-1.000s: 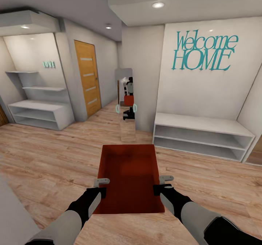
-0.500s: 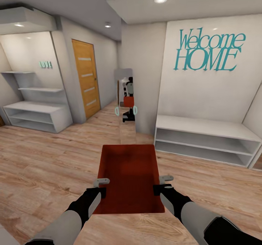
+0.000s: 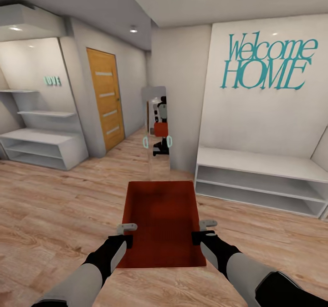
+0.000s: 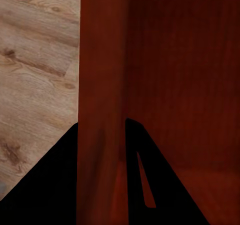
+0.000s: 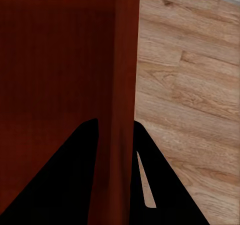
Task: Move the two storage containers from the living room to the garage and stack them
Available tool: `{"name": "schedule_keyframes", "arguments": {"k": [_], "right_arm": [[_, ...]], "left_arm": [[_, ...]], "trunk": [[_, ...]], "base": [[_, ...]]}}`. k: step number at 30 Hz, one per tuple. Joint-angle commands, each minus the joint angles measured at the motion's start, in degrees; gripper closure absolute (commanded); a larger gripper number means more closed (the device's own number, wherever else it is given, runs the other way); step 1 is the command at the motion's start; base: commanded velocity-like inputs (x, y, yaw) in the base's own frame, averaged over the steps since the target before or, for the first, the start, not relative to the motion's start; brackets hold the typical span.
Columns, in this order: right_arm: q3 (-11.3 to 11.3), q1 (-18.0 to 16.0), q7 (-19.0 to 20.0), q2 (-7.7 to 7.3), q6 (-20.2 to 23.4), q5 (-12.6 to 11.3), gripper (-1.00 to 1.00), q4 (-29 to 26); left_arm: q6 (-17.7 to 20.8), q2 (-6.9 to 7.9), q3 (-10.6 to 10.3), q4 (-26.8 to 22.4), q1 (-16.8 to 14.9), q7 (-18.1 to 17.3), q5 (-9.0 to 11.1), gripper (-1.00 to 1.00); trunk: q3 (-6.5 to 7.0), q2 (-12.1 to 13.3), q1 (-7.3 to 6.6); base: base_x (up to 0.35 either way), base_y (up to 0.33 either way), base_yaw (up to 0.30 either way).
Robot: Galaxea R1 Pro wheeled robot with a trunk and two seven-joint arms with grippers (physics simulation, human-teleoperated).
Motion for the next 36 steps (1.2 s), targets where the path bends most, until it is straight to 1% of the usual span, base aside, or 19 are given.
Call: {"name": "schedule_keyframes", "arguments": {"k": [1, 6, 34, 36], "right_arm": [[0.06, -0.08, -0.35, -0.28, -1.41, 0.50, 1.00, -0.28], [0.06, -0.09, -0.35, -0.36, -1.41, 0.50, 1.00, -0.30], [0.06, -0.10, -0.35, -0.59, -1.41, 0.50, 1.00, -0.28], [0.06, -0.09, -0.35, -0.57, -1.41, 0.50, 1.00, -0.28]], "left_arm": [[0.32, 1.60, -0.14, 0.07, 0.01, 0.42, 0.84, 1.00], [0.32, 1.60, -0.14, 0.07, 0.01, 0.38, 0.84, 1.00], [0.32, 1.60, -0.22, 0.11, 0.01, 0.34, 0.84, 1.00], [0.32, 1.60, -0.23, 0.08, 0.01, 0.34, 0.84, 1.00]], "trunk": [[-0.12, -0.12, 0.06], [-0.12, -0.12, 0.06], [-0.12, -0.12, 0.06], [-0.12, -0.12, 0.06]], "base": [[0.321, 0.000, 0.000], [0.321, 0.000, 0.121], [0.321, 0.000, 0.268], [0.321, 0.000, 0.106]]}}
